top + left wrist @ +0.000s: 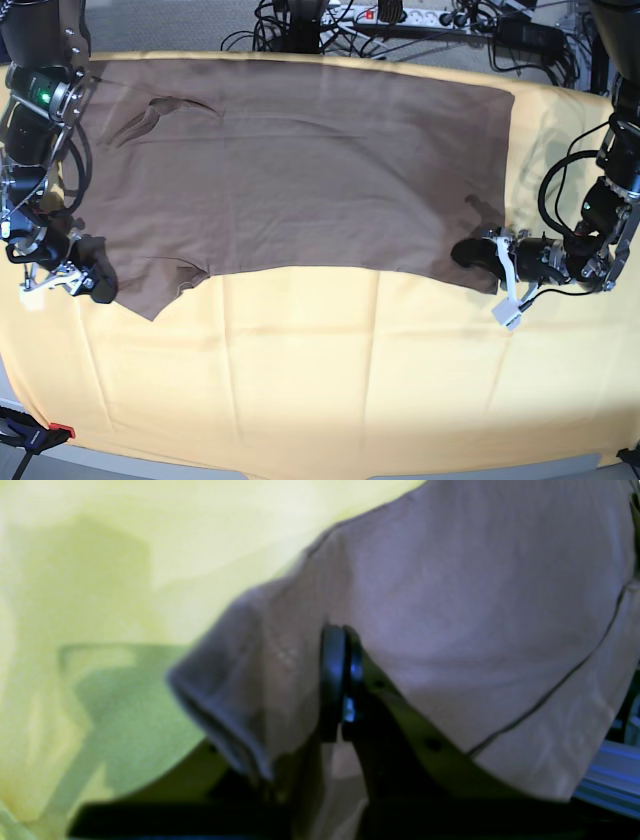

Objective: Fold the T-shirt properly
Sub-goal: 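Move both grippers to the hem corners of the shirt, then grasp the hem corners with both grippers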

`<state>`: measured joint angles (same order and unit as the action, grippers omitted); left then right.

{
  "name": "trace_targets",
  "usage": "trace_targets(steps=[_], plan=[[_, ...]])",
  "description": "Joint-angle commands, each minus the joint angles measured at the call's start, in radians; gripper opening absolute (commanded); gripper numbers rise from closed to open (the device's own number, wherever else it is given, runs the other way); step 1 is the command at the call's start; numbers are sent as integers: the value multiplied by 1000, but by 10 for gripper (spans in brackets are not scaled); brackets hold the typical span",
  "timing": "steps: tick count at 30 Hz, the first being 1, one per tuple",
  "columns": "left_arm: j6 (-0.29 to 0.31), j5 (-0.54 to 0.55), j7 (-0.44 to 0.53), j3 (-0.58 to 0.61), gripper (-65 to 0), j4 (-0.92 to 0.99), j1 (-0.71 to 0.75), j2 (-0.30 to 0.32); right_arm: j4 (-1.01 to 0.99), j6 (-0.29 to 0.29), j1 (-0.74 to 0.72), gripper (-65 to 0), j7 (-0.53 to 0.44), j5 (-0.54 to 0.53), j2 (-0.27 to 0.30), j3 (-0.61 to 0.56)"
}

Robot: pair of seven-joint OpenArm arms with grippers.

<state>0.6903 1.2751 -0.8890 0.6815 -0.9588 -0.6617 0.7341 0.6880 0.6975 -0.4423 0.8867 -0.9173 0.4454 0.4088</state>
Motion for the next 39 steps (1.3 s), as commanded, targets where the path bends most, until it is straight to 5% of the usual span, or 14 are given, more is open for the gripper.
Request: trace_targets(steps=[1,5,9,10,21,28,32,39], plan=[[8,17,21,-8,-650,-8,-31,16,10,1,-20,-335,10,0,14,-21],[8,17,21,-8,-650,-8,-31,16,10,1,-24,-368,-79,38,20,-101],[8,16,21,-8,-650,-8,-31,16,10,1,-37,-635,-190,134,20,-112],[8,16,25,-8,-650,-8,-31,16,10,1,-44,-650,-202,155,20,-112],[8,-292,324,-9,-650,-8,-33,-1,10,-17,-147,-650,-272,296,20,-112],[5,-490,449,-9,-650,-8,-67,-87,10,-47,-185,-650,-334,376,20,-116],[-14,-580,471,-9,-650,-8,-97,-123,10,-46,-201,-650,-338,378,20,-117],[8,-582,442,-9,-650,-8,-103,-127,10,1,-199,-650,-333,406,29,-180]])
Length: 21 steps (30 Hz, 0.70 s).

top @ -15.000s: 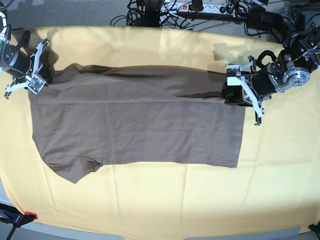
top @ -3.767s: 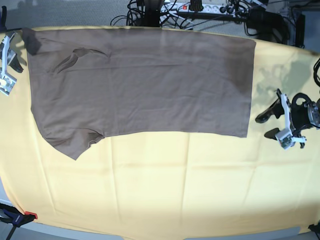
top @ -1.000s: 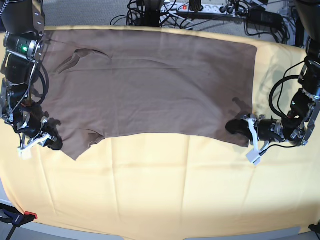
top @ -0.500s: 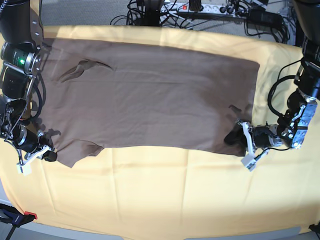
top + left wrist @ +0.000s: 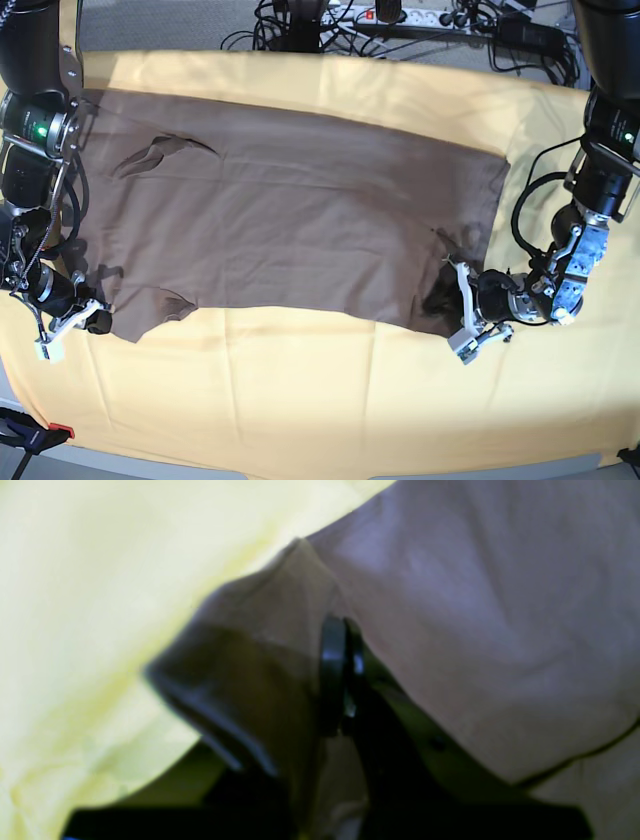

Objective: Fold the T-shirt properly
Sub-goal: 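Grasp the hem corners with both grippers, then lift the hem and fold it over toward the collar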

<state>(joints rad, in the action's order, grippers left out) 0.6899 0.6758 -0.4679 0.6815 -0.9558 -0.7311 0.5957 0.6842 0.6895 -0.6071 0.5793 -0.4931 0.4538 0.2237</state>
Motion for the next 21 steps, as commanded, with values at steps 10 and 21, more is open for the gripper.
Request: trace_targets(steps=[10,21], plan=[[8,129,-43,-8,-650,-93,-5,86,32,9,-33,-650,76,-82,85,-161],[8,145,-109,-8,-650,-389,78,178,228,9,64,-650,162,-196,160,-226]])
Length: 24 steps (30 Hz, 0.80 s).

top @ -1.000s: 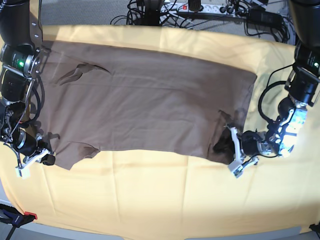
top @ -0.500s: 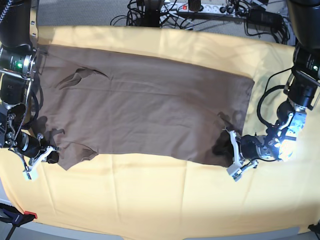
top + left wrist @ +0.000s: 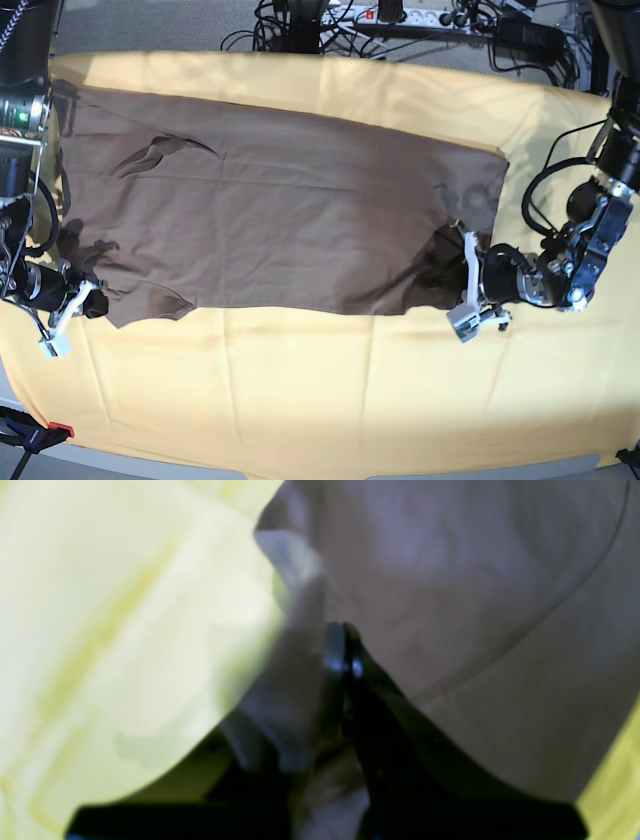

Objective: Fold the T-shirt properly
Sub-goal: 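Lift the hem and fold it over toward the collar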

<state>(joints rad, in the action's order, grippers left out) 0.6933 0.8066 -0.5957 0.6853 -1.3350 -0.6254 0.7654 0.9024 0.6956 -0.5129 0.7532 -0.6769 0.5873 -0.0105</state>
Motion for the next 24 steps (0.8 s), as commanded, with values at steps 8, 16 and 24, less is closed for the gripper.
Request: trace_targets(steps=[8,16,24], plan=[[5,51,18,-12,-650,-129,31,114,294,3,172,-650,-15,-52,94,8],[5,63,19,-12,-650,-217,71,218,332,3,222,-650,-6,-57,140,8],[5,217,-146,-12,-650,-217,98,221,332,3,222,-650,103,-129,152,8]])
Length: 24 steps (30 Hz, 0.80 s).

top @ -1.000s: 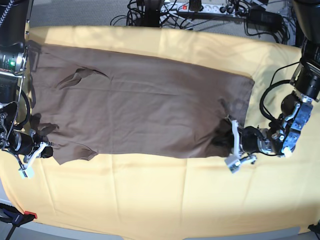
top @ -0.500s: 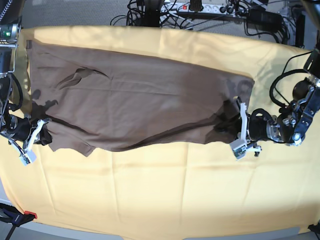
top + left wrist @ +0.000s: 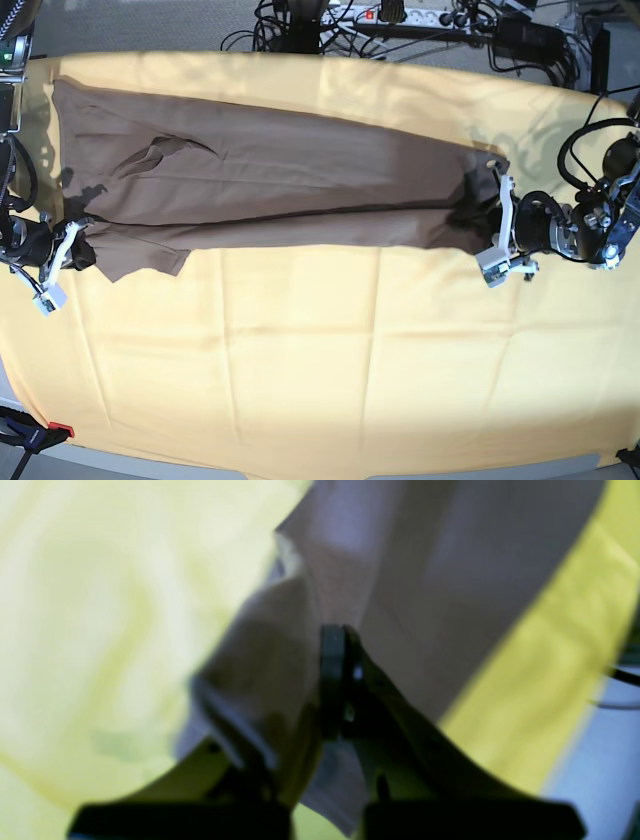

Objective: Fold the T-shirt properly
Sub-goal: 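Lift the hem and fold it over toward the collar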

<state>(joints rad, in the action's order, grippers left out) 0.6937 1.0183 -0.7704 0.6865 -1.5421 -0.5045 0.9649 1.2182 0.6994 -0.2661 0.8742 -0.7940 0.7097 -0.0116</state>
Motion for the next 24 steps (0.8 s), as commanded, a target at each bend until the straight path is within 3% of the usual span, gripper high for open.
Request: trace_targets(steps=[1,6,13,14,15,17,18,21,24], plan=[[4,55,-25,-13,-650,-10,-23,22,16,-1,-24,-650,-14,-24,35,10],[4,188,-212,-13,-650,-10,-25,21,16,-1,-24,-650,48,-48,51,10],[4,199,-227,-13,-650,-9,-25,21,16,-1,9,-650,55,-48,55,10],[4,199,-225,-13,-650,-9,-25,21,16,-1,14,-619,55,-48,55,10],[4,199,-225,-13,-650,-9,-24,21,16,-1,14,-539,55,-48,55,10],[4,199,-225,-13,-558,-9,-25,21,16,-1,13,-372,55,-53,55,10],[4,199,-226,-13,-496,-9,-24,21,16,-1,11,-324,55,-73,55,10],[4,199,-227,-13,-360,-9,-19,21,16,-1,11,-314,55,-146,55,10],[4,199,-232,-13,-349,-9,-3,21,16,-1,11,-315,55,-216,48,10]])
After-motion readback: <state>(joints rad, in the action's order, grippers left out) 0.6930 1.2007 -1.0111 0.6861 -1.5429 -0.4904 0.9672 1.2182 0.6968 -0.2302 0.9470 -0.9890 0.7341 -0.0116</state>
